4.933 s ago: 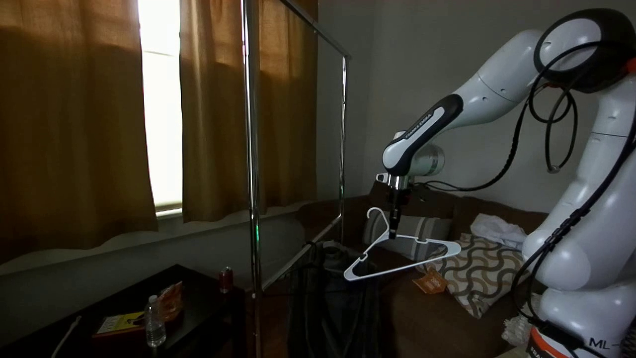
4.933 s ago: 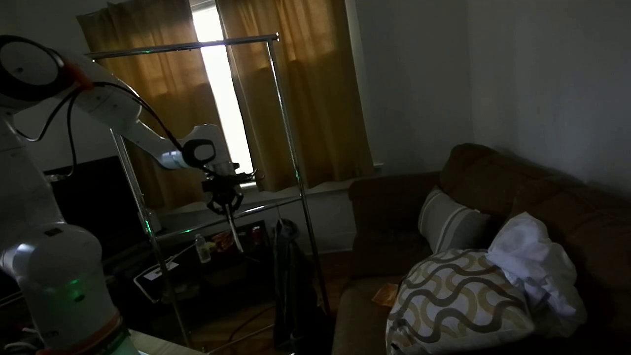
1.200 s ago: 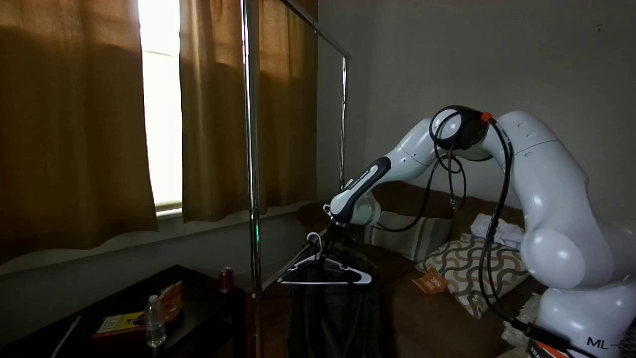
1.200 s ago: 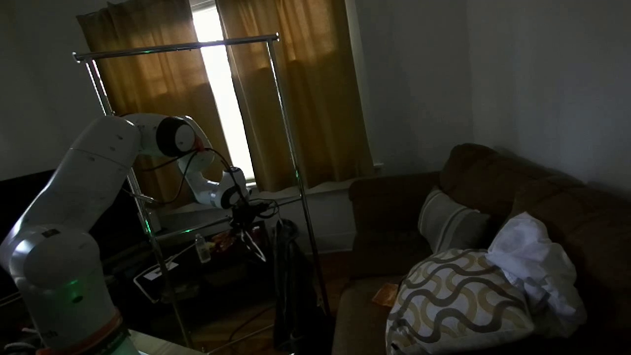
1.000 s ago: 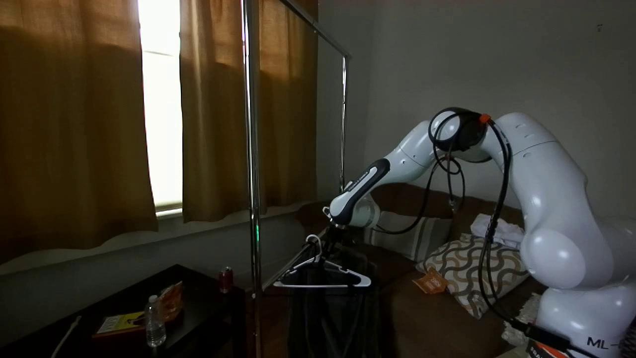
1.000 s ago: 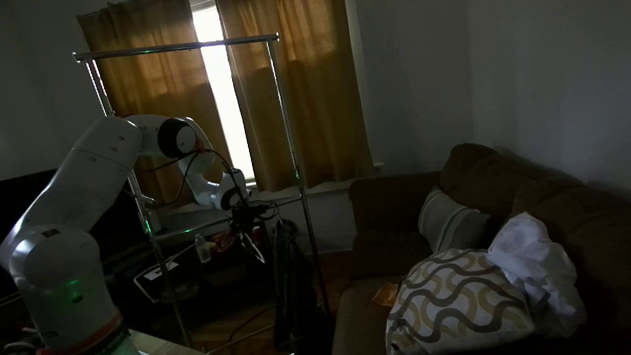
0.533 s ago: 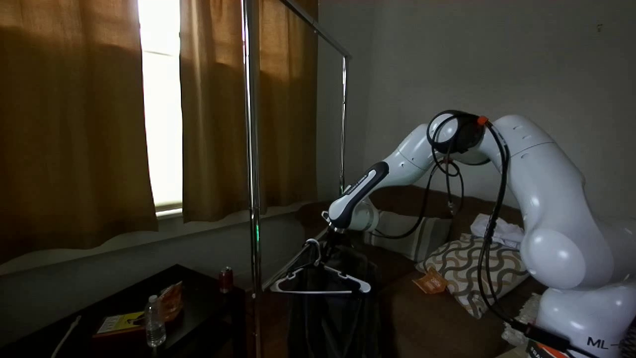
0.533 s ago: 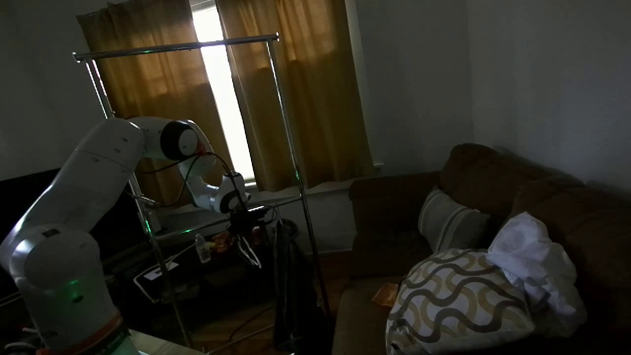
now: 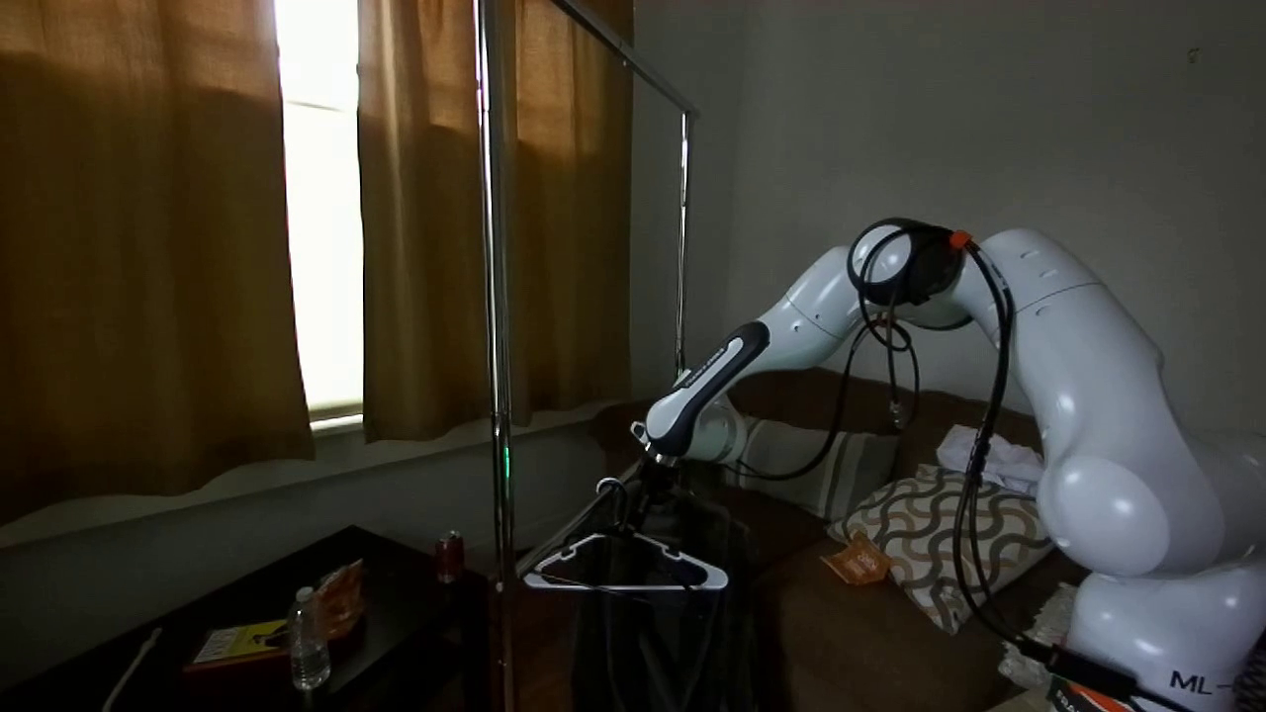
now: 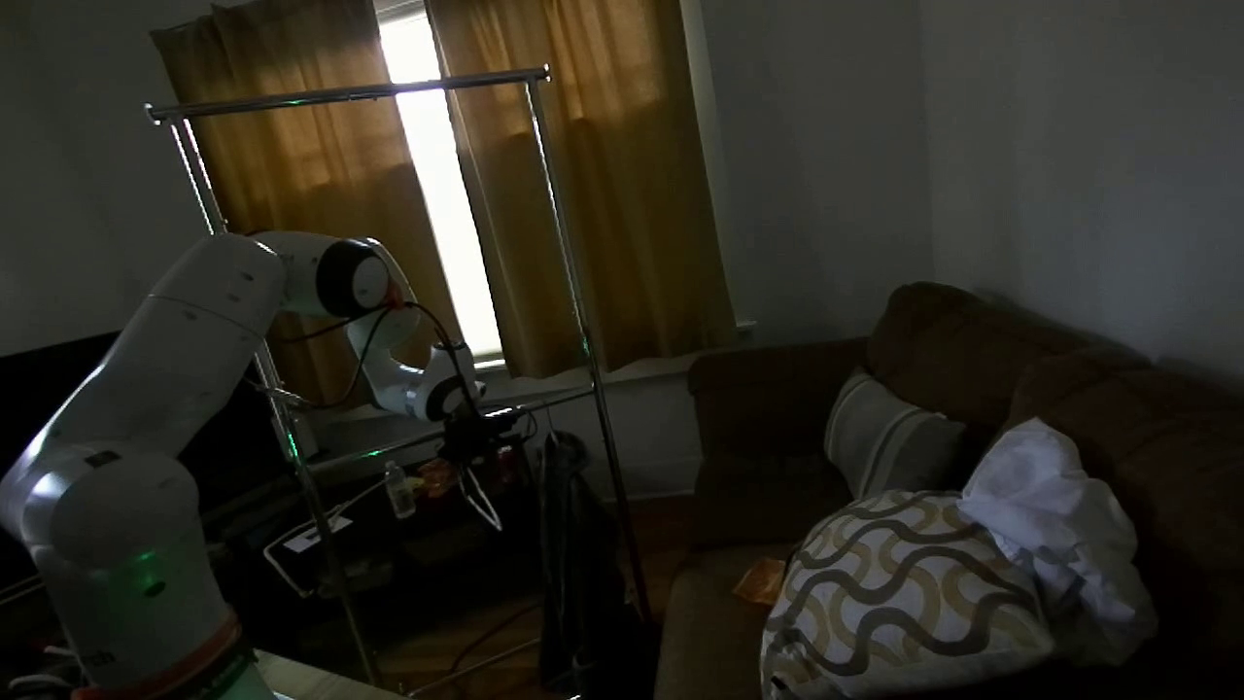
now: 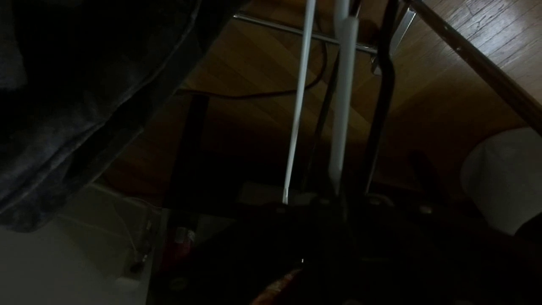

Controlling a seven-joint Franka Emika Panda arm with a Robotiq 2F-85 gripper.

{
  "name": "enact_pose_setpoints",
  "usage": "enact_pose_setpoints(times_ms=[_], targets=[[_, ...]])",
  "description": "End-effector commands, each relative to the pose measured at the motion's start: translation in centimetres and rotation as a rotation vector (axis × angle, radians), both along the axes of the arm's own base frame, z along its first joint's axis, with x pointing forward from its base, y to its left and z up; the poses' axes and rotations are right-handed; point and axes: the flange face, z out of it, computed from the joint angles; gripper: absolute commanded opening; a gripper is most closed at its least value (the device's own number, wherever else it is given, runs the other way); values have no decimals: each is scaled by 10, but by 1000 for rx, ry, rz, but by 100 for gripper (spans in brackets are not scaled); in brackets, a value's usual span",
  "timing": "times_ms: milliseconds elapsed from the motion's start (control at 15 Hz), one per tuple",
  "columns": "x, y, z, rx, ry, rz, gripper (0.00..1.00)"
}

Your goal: Place the white clothes hanger between the black ones

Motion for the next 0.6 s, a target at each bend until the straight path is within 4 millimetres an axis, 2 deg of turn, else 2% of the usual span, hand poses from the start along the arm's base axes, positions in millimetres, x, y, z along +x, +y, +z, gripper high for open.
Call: enact_pose_setpoints(times_ms=[0, 267, 533], targets=[[-7, 14, -7, 18, 43, -3, 2], [-11, 27, -11, 26, 60, 6, 2], [-9, 17, -3, 15, 48, -45, 2]])
